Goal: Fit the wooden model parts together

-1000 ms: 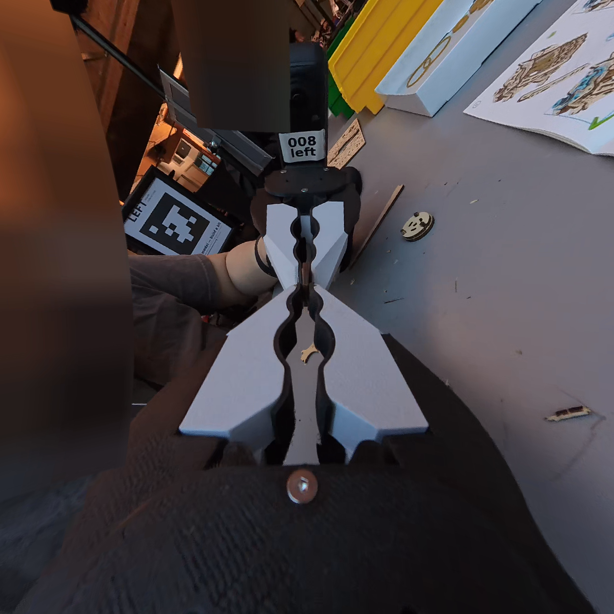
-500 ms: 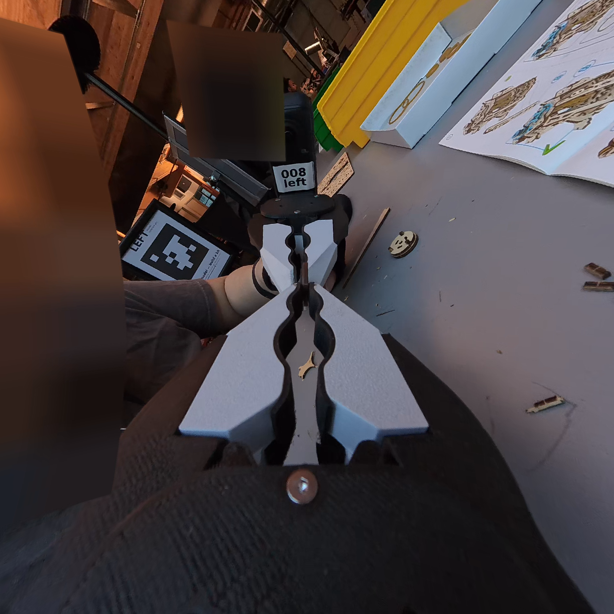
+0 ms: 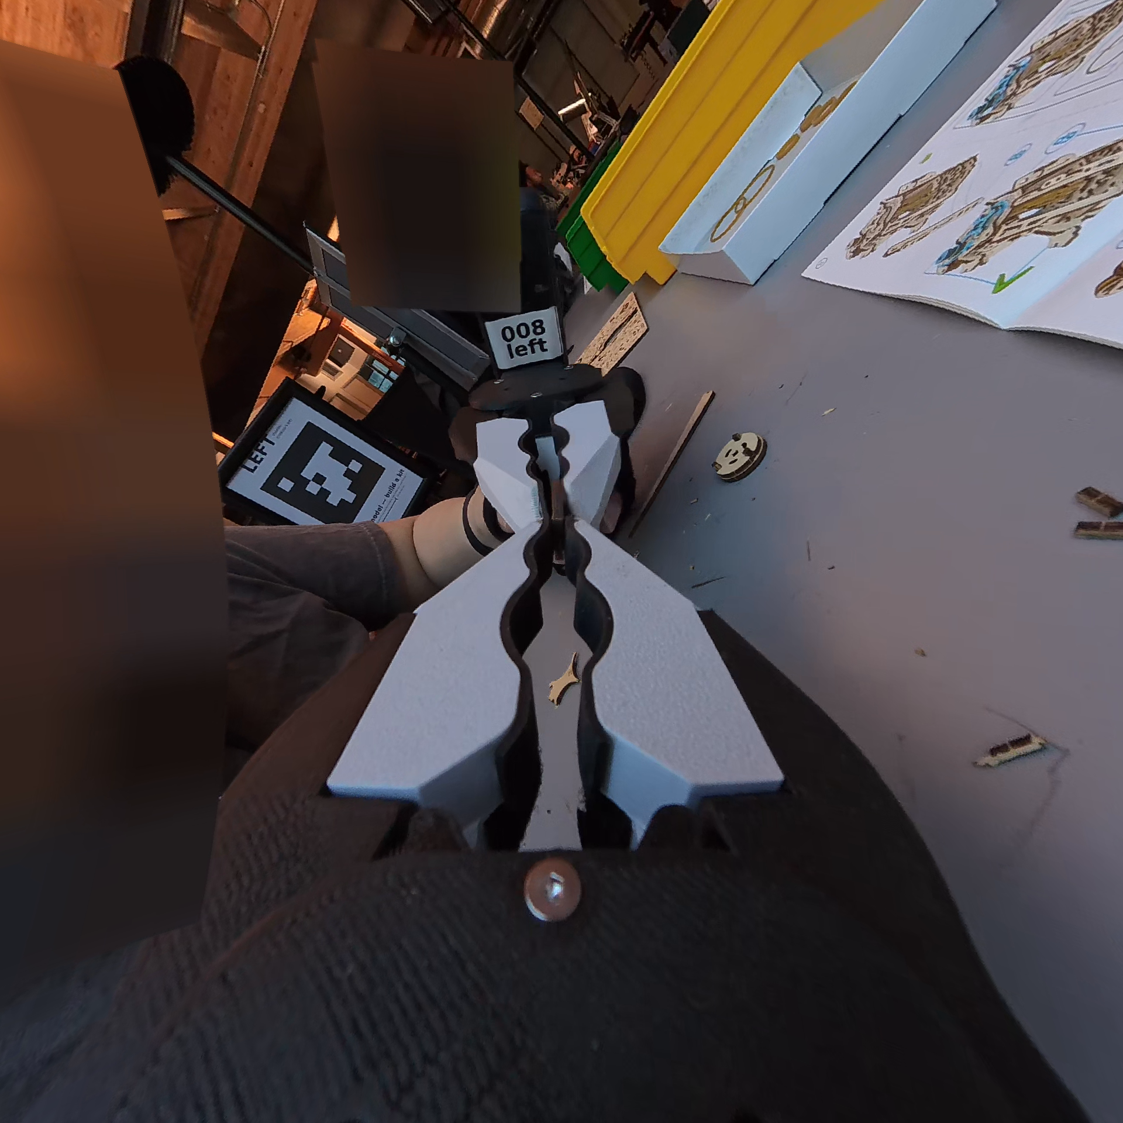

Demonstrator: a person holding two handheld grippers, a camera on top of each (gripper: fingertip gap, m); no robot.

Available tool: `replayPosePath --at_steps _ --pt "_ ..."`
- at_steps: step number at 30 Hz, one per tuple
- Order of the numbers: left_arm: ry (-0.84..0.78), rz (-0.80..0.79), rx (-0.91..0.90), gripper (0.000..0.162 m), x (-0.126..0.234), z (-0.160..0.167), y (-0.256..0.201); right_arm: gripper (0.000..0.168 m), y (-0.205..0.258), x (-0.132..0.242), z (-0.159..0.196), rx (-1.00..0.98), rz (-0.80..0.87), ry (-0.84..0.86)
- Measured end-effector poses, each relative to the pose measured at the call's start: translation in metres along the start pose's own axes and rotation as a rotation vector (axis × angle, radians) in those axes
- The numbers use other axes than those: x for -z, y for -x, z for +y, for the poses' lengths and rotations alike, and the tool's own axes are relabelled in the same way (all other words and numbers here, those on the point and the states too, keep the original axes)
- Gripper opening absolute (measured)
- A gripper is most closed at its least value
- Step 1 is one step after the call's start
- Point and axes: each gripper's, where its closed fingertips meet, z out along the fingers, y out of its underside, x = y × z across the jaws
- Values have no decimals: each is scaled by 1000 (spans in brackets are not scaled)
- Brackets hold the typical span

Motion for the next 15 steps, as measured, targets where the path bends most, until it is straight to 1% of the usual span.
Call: replayPosePath --at_steps 2,6,7,8,12,15 --pt "1 -9 -19 2 0 0 0 1 0 0 0 0 -2 -2" --pt "17 10 8 5 -1 2 0 1 0 2 -3 7 3 -22" --pt "18 9 9 5 -2 2 0 1 1 2 -4 10 4 -27" --pt "15 8 3 1 -1 2 -1 1 1 2 -4 11 3 -26" --pt "4 14 2 0 -1 0 -2 1 2 2 -5 18 -8 -36" --pt "-4 46 35 0 -1 0 -4 1 4 2 -5 19 -17 -33"
